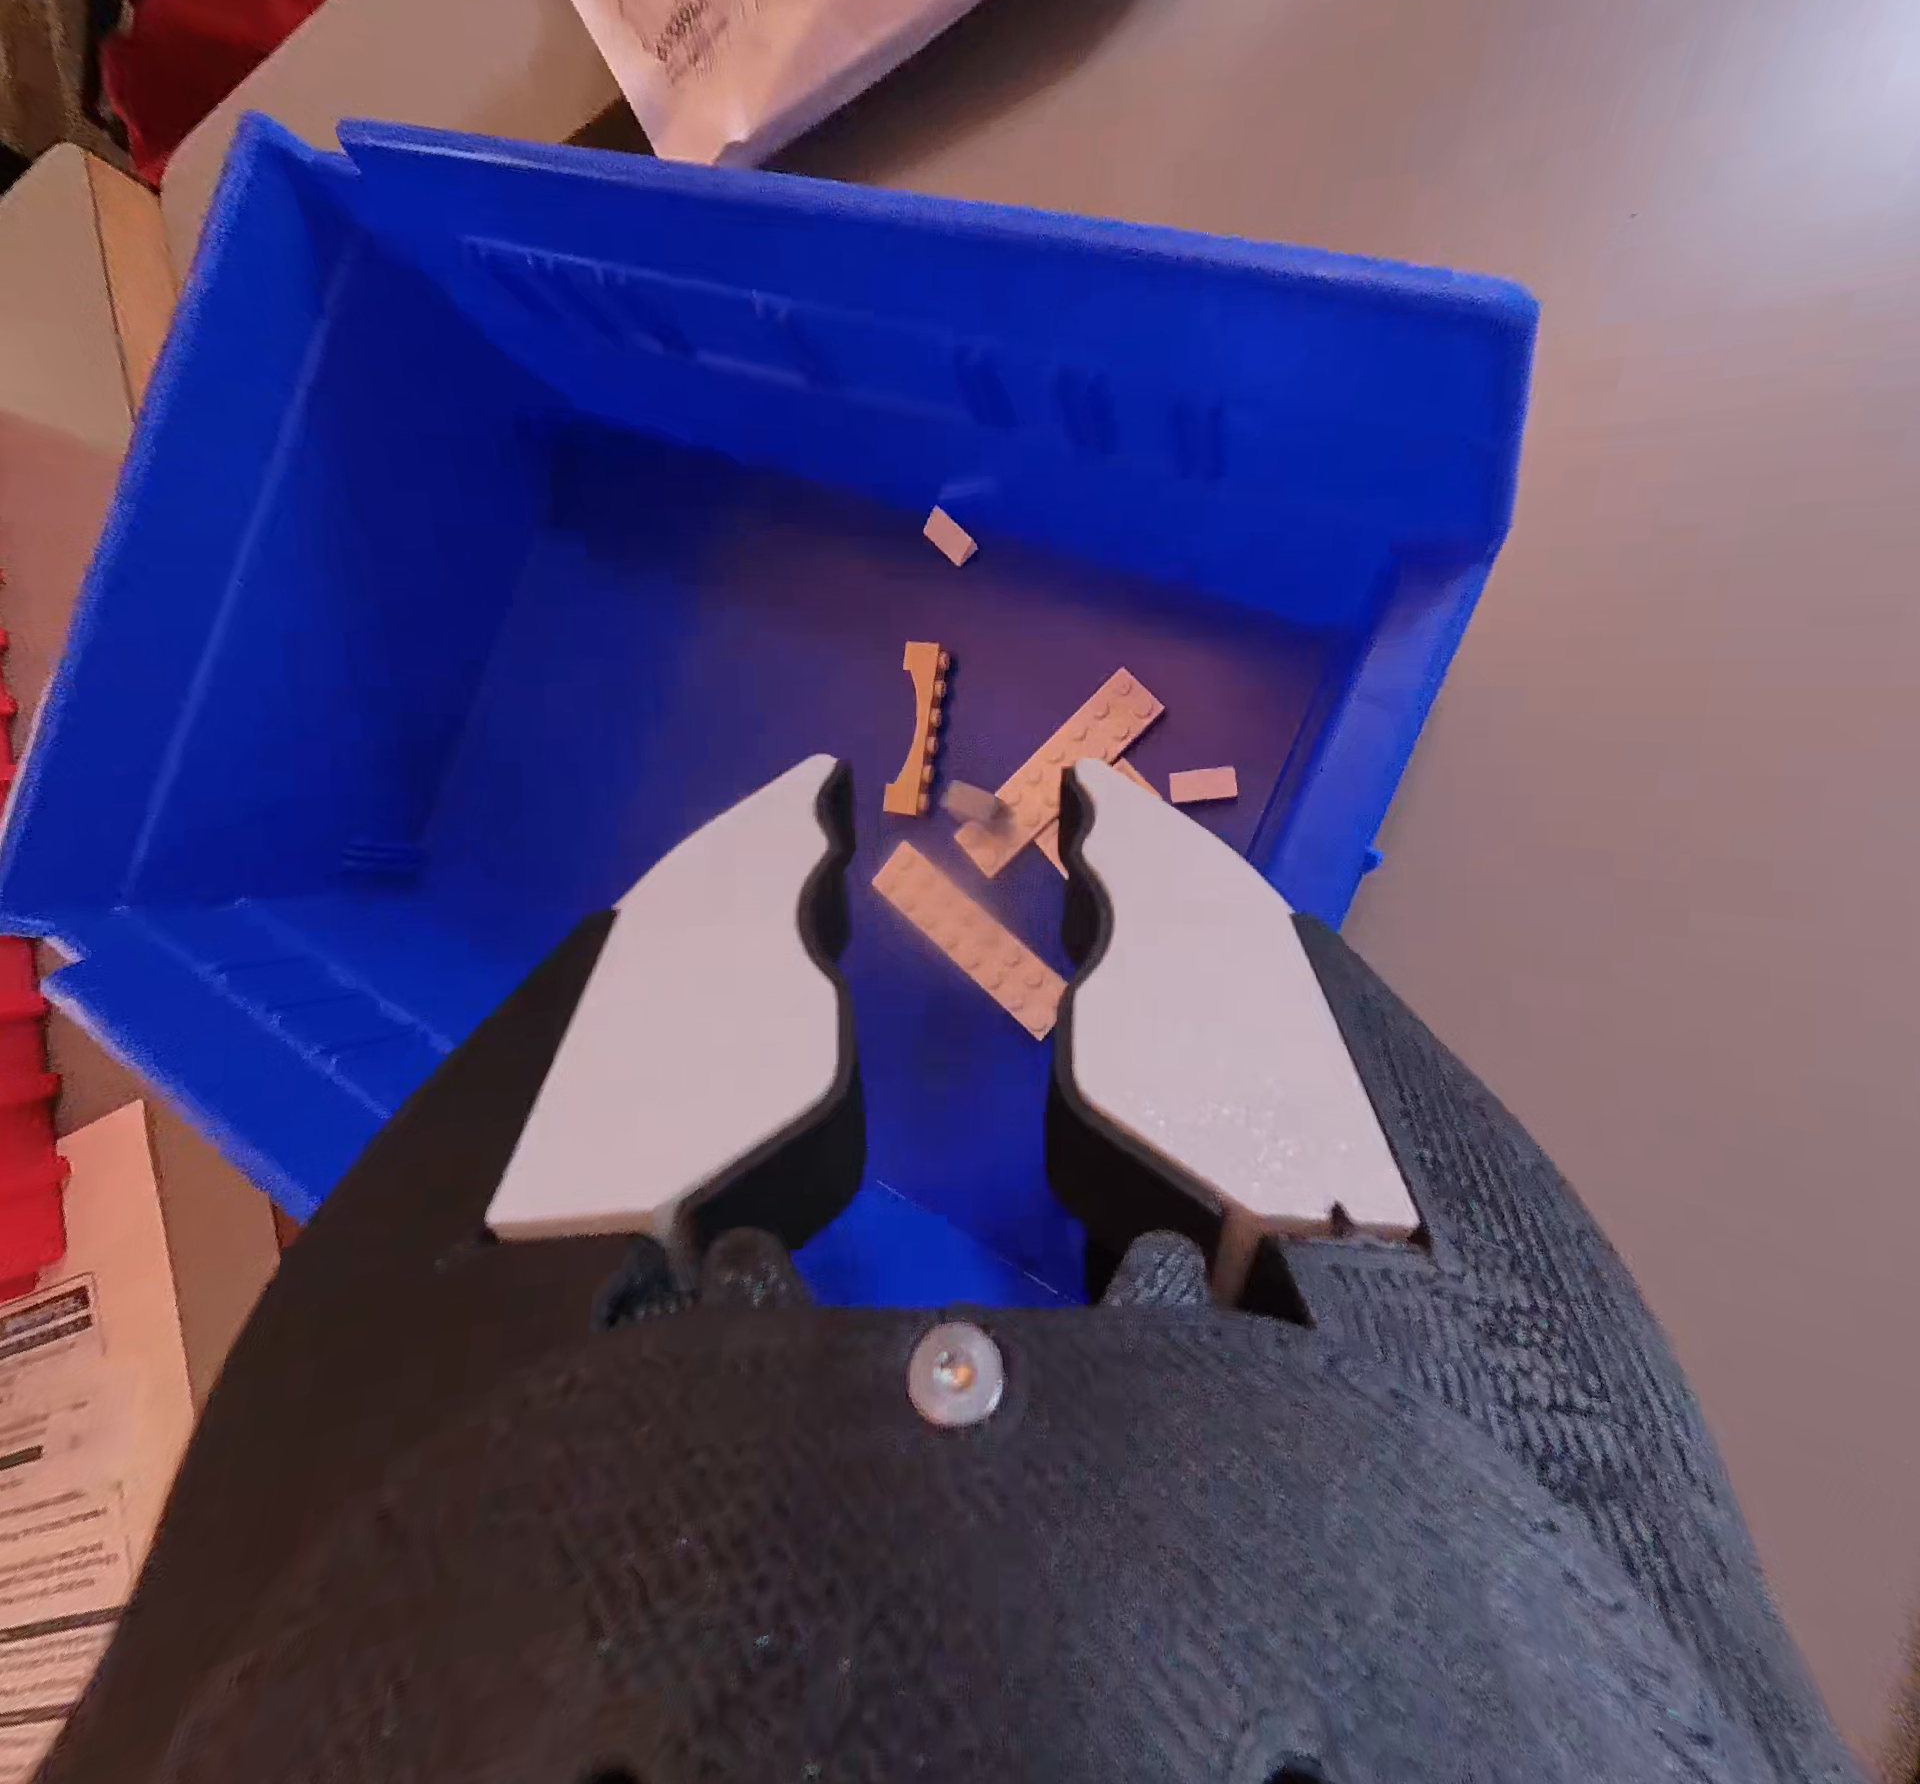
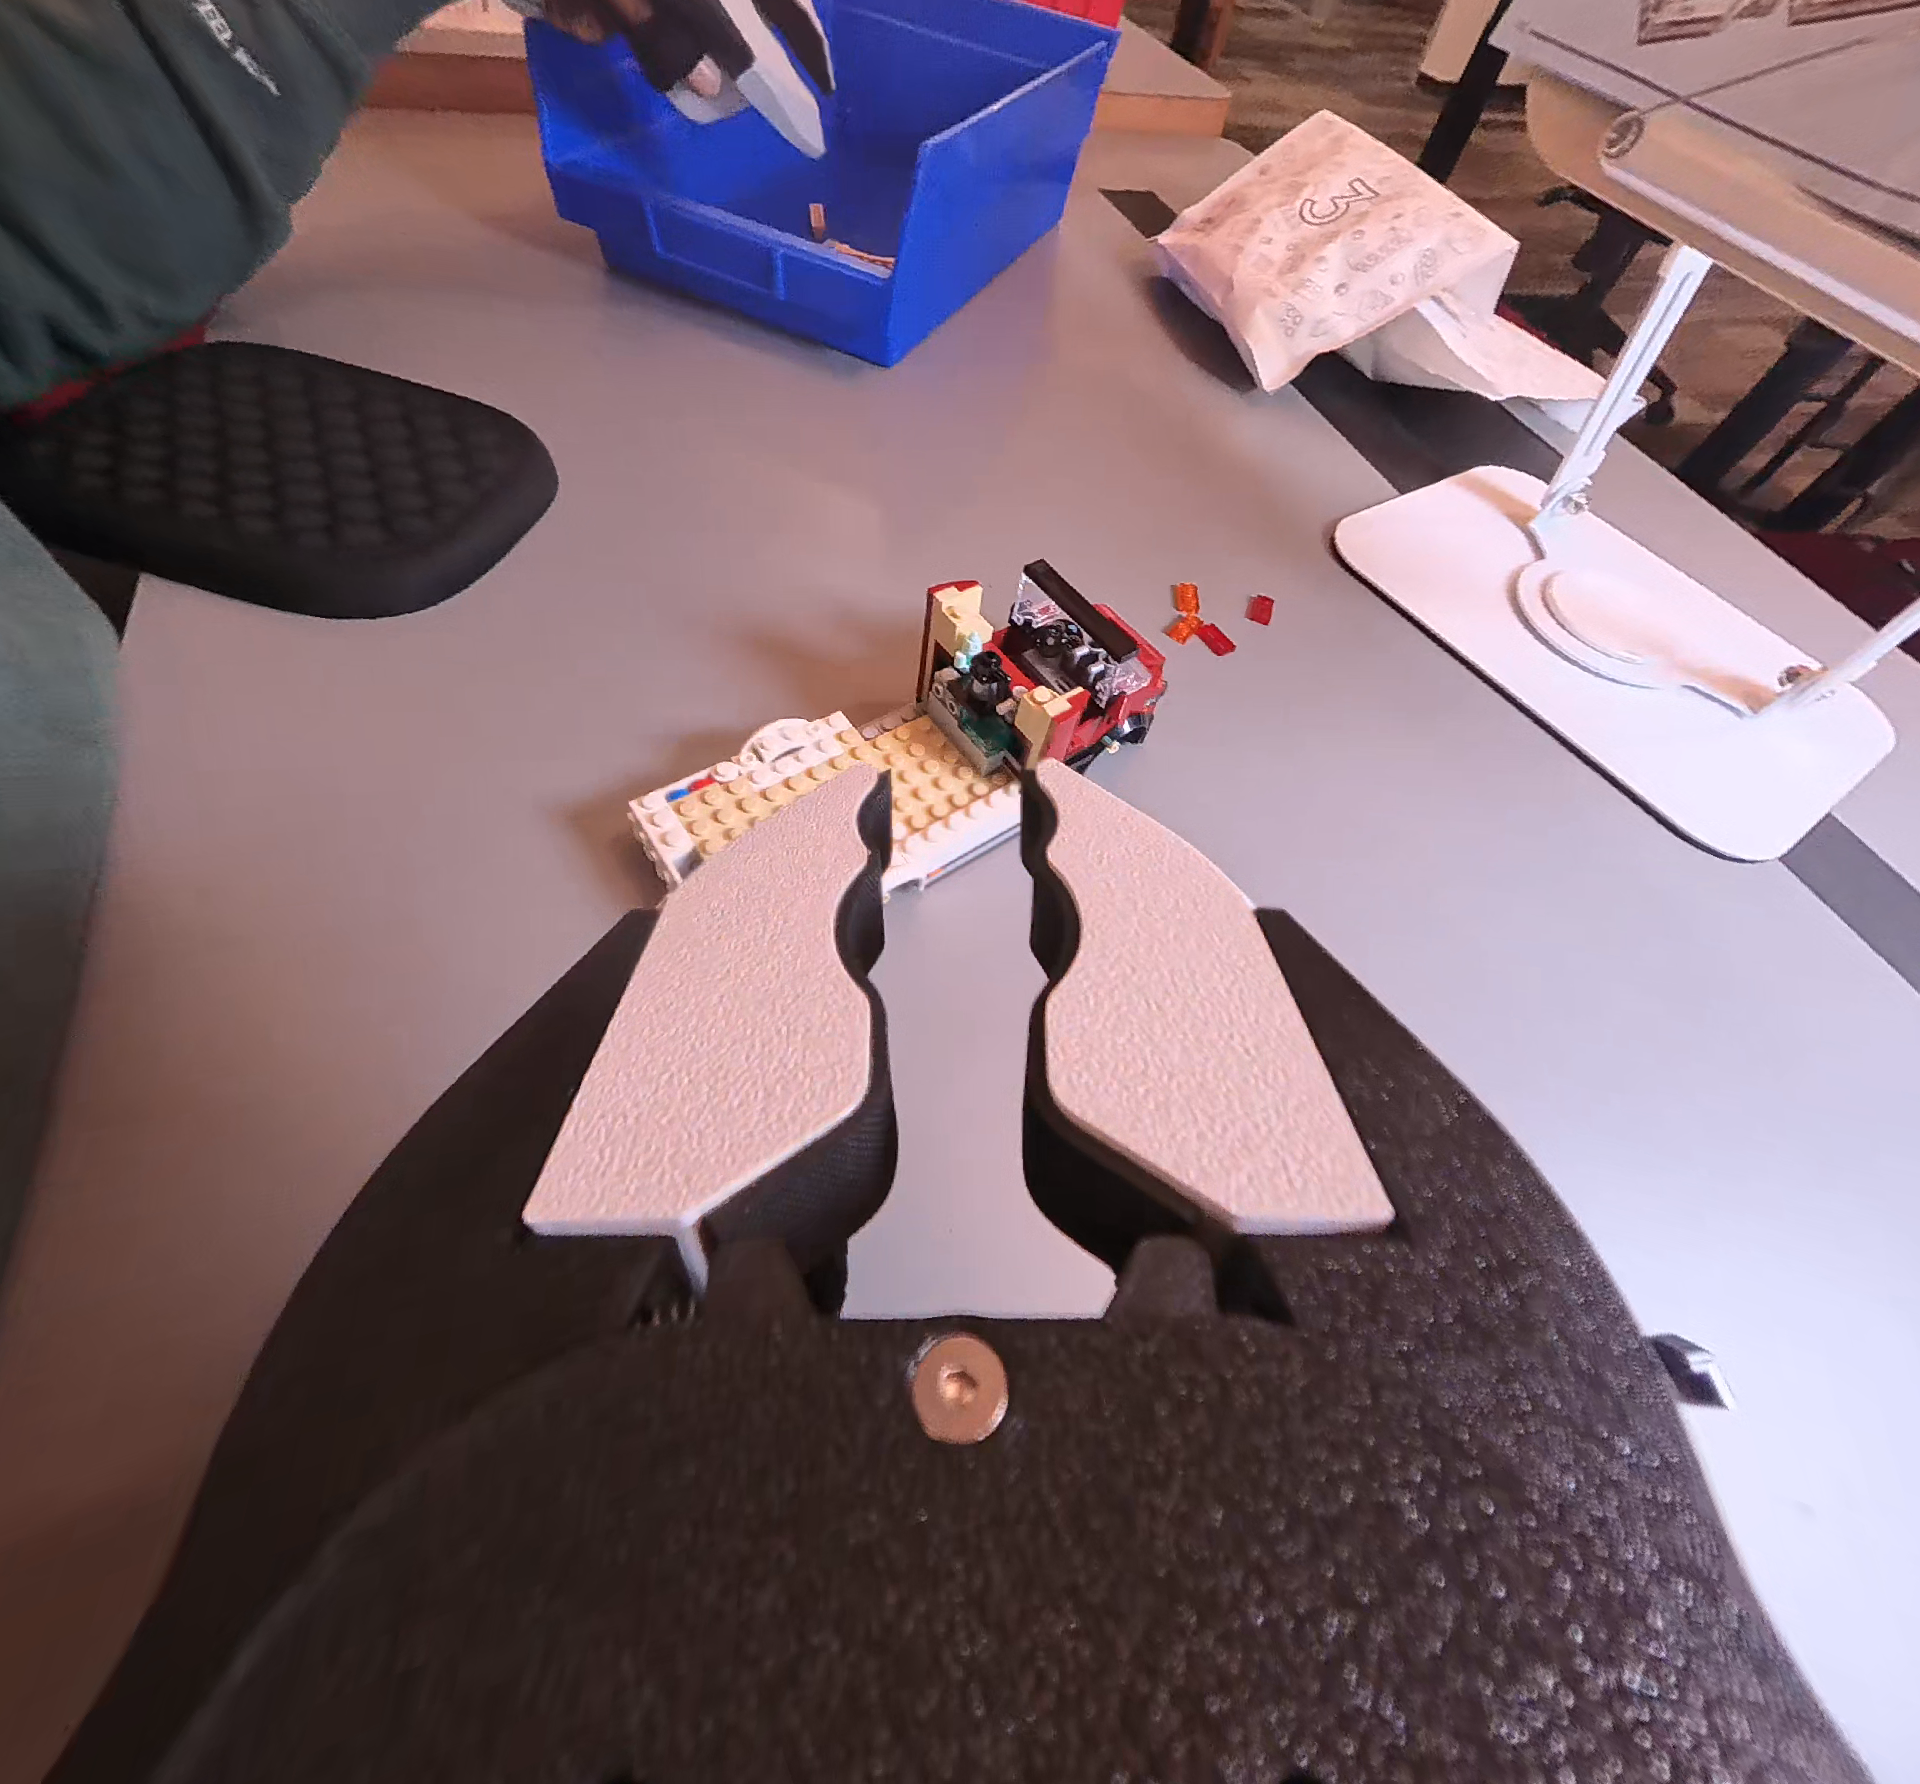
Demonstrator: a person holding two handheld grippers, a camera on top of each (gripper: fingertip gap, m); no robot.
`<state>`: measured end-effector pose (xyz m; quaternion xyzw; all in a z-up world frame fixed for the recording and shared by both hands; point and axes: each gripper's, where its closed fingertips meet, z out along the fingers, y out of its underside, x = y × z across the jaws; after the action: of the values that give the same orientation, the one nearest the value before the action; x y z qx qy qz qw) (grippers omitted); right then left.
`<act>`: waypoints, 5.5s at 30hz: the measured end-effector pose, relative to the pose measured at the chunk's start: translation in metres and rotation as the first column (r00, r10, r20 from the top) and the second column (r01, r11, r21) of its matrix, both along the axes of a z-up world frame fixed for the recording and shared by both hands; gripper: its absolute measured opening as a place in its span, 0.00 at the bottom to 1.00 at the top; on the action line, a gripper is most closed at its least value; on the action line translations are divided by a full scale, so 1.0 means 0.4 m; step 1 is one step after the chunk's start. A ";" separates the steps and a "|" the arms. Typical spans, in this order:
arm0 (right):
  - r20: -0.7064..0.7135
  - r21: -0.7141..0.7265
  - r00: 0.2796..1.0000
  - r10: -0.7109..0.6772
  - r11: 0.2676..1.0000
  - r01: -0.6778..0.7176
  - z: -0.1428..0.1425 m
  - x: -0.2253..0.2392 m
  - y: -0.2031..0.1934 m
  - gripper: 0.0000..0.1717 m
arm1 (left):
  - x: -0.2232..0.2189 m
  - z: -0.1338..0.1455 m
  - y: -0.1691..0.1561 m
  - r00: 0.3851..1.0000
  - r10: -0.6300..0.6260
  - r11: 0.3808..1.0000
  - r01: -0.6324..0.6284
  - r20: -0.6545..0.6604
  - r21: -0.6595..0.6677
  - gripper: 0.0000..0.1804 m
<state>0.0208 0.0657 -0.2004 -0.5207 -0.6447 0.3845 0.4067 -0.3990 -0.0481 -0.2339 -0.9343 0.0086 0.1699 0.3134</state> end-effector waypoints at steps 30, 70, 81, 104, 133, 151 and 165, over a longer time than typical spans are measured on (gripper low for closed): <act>-0.237 -0.081 0.897 -0.373 0.928 0.365 0.001 0.018 0.192 0.15 | 0.485 0.077 0.222 0.853 -0.521 0.553 0.346 -0.009 0.758 0.08; -0.304 -0.038 0.808 -0.504 0.854 0.518 -0.013 0.042 0.228 0.14 | 0.276 0.470 0.698 0.979 -0.169 0.491 0.181 -0.110 0.852 0.08; -0.263 -0.122 0.832 -0.488 0.873 0.473 -0.032 0.027 0.219 0.14 | 0.329 0.457 0.793 0.972 -0.189 0.505 0.215 -0.136 0.836 0.05; -0.172 -0.011 0.962 -0.210 0.977 0.211 -0.065 -0.012 0.092 0.10 | 0.699 0.159 0.404 0.627 -0.779 0.496 0.613 0.003 0.615 0.10; 0.680 0.322 0.693 0.239 0.752 -0.576 -0.169 -0.229 0.020 0.05 | 0.814 -0.104 0.329 0.576 -0.812 0.555 0.717 0.089 0.422 0.19; -0.127 -0.289 0.968 0.217 0.925 -0.245 0.063 -0.169 -0.049 0.05 | 0.826 0.002 0.269 0.497 -0.864 0.446 0.681 0.081 0.580 0.17; -0.350 -0.393 0.905 0.243 0.839 -0.377 0.086 -0.106 -0.143 0.05 | 0.971 0.155 0.145 0.196 -0.958 0.285 0.549 0.211 0.786 0.05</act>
<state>-0.0215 0.0086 -0.1660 -0.4270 -0.5480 0.6561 0.2949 -0.0107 0.0100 -0.1719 -0.6368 0.3358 -0.3729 0.5853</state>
